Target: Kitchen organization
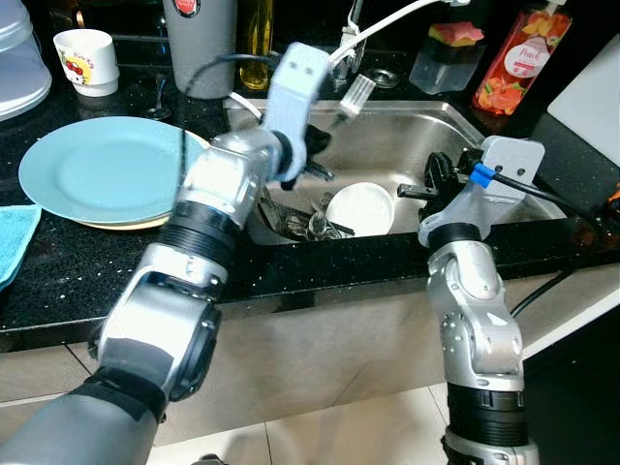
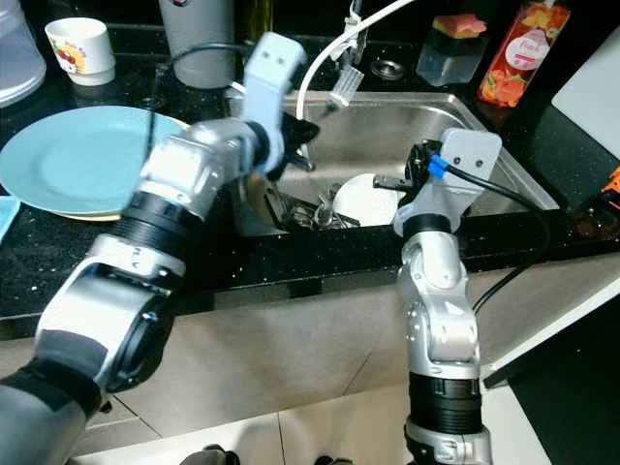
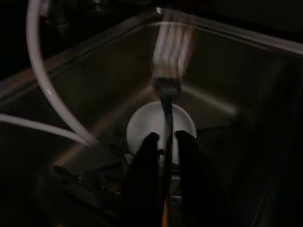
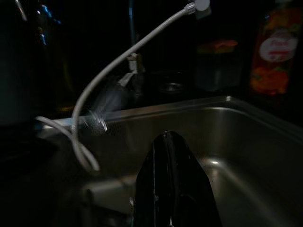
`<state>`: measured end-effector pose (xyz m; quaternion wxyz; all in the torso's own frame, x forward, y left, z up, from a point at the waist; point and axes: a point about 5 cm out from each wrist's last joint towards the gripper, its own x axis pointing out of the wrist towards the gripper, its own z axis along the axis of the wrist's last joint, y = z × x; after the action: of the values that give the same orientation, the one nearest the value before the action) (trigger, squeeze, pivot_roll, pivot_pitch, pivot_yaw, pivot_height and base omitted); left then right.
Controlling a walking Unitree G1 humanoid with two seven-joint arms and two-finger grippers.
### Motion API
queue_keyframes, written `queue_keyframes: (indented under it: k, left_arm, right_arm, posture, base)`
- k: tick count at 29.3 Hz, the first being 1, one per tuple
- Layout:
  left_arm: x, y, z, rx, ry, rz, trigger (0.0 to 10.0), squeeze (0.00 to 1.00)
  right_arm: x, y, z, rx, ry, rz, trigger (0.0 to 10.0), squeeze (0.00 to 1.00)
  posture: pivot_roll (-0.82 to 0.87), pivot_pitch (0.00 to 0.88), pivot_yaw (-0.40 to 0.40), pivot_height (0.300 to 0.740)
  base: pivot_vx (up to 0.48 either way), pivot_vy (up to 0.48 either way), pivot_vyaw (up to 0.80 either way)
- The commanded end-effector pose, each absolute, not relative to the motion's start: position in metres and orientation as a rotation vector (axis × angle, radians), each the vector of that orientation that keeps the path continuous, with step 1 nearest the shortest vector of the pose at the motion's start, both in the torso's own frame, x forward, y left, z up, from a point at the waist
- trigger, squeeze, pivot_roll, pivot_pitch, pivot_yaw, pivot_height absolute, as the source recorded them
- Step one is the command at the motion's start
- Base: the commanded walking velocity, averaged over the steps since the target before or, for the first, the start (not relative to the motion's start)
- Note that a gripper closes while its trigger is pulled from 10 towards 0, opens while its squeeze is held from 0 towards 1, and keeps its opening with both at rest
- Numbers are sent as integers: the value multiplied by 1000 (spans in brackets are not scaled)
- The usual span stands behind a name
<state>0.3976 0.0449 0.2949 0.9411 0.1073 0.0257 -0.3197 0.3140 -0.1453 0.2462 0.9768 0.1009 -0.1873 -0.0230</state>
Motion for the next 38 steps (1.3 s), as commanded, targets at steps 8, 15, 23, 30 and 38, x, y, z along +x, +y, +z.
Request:
queue_keyframes:
  k: [8,15,23,30,38]
  left_arm:
    - [404,60,322,309,-313,-368,10000,0]
    - [404,60,311,401,-284,-421,10000,0]
    - [416,74,262,727,-75,-237,10000,0]
    - [415,73,262,701,-92,-206,10000,0]
    - [415,75,261,715,-90,-178,10000,0]
  right_arm:
    - [315,-149,246,304,-361,-79,10000,0]
    - [315,-149,247,293,-363,-87,10000,0]
    - [319,-145,241,276,-339,-63,10000,0]
    - [321,-143,241,271,-337,-42,10000,0]
    - [318,-149,239,244,-335,-49,10000,0]
  posture:
    - [235,64,-89,740]
    - [221,50,-93,740]
    - [224,8,-126,740]
    - [215,0,-134,740]
    - [191,0,-127,740]
  base:
    - [0,0,0]
    - [0,0,0]
    - [0,0,0]
    - [0,0,0]
    - [0,0,0]
